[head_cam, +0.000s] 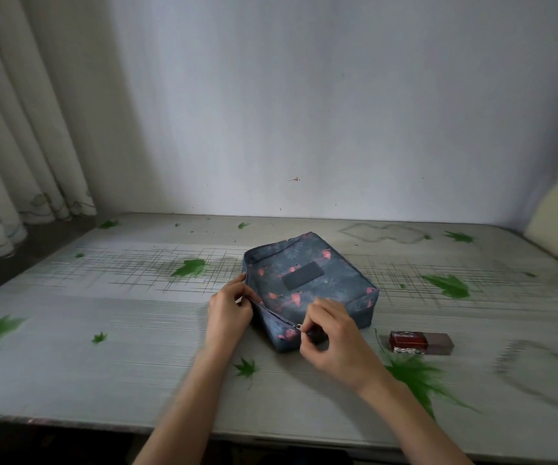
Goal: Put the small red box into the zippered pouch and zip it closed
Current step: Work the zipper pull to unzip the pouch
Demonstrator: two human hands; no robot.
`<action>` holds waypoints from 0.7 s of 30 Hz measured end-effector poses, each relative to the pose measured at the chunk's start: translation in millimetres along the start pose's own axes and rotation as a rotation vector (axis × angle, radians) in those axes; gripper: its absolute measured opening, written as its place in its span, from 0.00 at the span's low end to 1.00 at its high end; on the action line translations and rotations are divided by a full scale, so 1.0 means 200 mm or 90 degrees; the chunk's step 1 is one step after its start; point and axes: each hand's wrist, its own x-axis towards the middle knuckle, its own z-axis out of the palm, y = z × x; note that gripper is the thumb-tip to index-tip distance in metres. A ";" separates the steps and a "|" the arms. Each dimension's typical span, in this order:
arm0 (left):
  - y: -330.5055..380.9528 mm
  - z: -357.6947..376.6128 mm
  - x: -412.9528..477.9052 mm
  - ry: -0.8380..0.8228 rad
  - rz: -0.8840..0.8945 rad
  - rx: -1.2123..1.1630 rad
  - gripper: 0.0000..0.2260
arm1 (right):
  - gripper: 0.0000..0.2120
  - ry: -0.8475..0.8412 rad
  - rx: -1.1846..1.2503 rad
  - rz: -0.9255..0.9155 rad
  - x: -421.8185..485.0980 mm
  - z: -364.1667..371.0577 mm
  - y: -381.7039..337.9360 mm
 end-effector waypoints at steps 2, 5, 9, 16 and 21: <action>0.00 0.00 0.00 -0.001 0.002 -0.004 0.21 | 0.09 -0.012 0.012 0.014 -0.01 -0.01 0.01; 0.00 -0.01 0.00 0.003 0.000 -0.008 0.22 | 0.13 -0.011 0.021 0.026 -0.02 -0.03 0.03; 0.00 -0.01 0.00 0.010 -0.005 -0.014 0.22 | 0.10 0.001 0.011 0.035 -0.04 -0.07 0.07; 0.00 0.00 0.00 0.005 -0.012 -0.013 0.21 | 0.08 0.029 0.011 0.057 -0.06 -0.12 0.13; 0.01 -0.01 -0.01 -0.010 -0.003 -0.020 0.21 | 0.06 0.010 0.002 0.049 -0.06 -0.13 0.13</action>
